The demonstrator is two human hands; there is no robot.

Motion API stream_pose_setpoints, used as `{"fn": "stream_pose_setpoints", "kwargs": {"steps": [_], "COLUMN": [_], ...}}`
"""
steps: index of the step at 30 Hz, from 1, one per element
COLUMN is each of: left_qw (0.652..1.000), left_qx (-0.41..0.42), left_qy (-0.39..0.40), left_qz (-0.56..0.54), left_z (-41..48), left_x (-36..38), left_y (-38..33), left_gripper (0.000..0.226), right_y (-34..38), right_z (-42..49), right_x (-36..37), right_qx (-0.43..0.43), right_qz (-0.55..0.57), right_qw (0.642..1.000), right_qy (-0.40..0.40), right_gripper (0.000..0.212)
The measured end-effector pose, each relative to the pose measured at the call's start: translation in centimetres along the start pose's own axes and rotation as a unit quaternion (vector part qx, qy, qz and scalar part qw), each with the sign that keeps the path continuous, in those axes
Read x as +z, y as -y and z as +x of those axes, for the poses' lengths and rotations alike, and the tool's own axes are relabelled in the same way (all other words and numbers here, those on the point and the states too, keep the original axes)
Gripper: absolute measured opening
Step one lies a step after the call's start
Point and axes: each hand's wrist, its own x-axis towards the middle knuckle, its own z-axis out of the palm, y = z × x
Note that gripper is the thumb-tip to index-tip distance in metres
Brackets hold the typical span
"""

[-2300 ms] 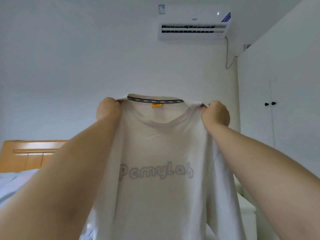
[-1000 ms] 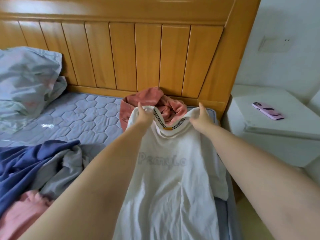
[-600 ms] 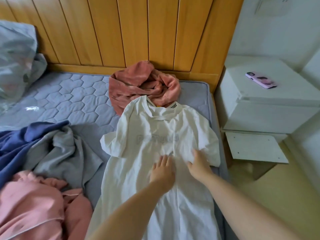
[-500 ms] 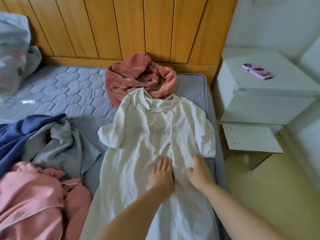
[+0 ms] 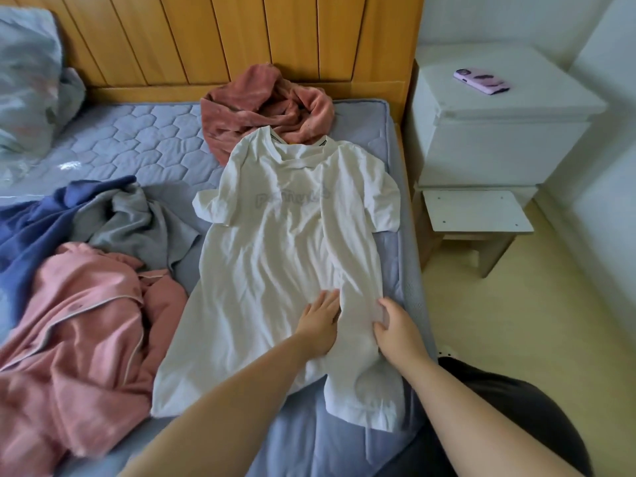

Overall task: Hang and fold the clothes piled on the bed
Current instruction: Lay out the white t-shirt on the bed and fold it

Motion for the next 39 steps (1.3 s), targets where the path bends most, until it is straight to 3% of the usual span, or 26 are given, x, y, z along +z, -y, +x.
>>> {"fn": "stream_pose_setpoints", "kwargs": {"steps": [3,6,8,10,14,16,19,20,22,25,28,30,33,35,36,39], "left_qw": [0.991,0.927,0.895,0.858,0.858,0.855,0.882,0.869,0.851,0.871,0.863,0.903,0.989,0.995,0.991,0.988], "left_qx": [-0.016,-0.107,-0.158,-0.206,-0.236,-0.264,-0.239,-0.25,-0.236,-0.202,-0.132,-0.093,0.003,0.003,-0.021,-0.07], "left_qy": [-0.018,-0.013,-0.012,0.004,0.012,-0.002,0.023,0.032,0.049,0.054,0.089,0.112,0.082,0.034,0.004,-0.077], "left_qz": [-0.129,-0.359,-0.418,-0.471,-0.455,-0.447,-0.405,-0.426,-0.467,-0.445,-0.48,-0.405,-0.127,0.09,0.131,0.115], "left_z": [-2.8,-4.8,-5.1,-5.1,-5.3,-5.0,-3.9,-3.5,-4.1,-5.9,-7.4,-9.4,-11.3,-11.8,-11.9,-12.1], "left_x": [1.0,0.7,0.0,-0.2,-1.1,-0.7,0.8,1.5,1.5,0.9,0.8,0.5,0.9,1.7,1.9,1.8], "left_y": [-0.8,-2.0,-2.5,-2.9,-5.0,-4.9,-2.7,-1.9,-1.9,-2.6,-1.7,-1.2,0.1,0.4,0.2,-1.1], "left_gripper": [0.039,0.026,0.033,0.042,0.032,0.028,0.039,0.042,0.04,0.038,0.061,0.074,0.082,0.09,0.083,0.043], "right_y": [0.2,0.7,0.5,-0.4,-2.8,-3.6,-4.3,-4.1,-3.6,-2.6,-2.8,-3.3,-3.4,-2.5,-2.1,-2.3], "right_z": [-1.9,-2.6,-2.6,-2.4,-3.6,-5.2,-7.9,-8.3,-8.6,-9.0,-9.6,-10.4,-10.8,-10.9,-10.8,-10.2], "right_x": [-0.8,-1.1,-1.1,-1.1,0.0,0.7,2.0,2.6,3.2,3.0,2.6,2.7,2.6,1.6,0.8,-2.0], "right_qx": [-0.064,-0.187,-0.242,-0.251,-0.201,-0.182,-0.157,-0.15,-0.145,-0.135,-0.155,-0.188,-0.165,-0.073,-0.025,0.116], "right_qz": [-0.055,-0.085,-0.086,-0.101,-0.125,-0.12,-0.07,-0.051,-0.042,-0.078,-0.152,-0.212,-0.065,0.048,0.1,0.215], "right_qw": [0.996,0.977,0.964,0.963,0.968,0.973,0.984,0.987,0.988,0.984,0.967,0.951,0.984,0.994,0.991,0.959], "right_qy": [-0.019,-0.064,-0.06,-0.009,0.079,0.081,0.046,0.033,0.027,0.087,0.135,0.124,0.0,-0.068,-0.087,-0.14], "right_gripper": [0.044,0.032,0.03,0.041,0.057,0.069,0.067,0.067,0.076,0.096,0.107,0.096,0.033,0.018,0.016,0.019]}}
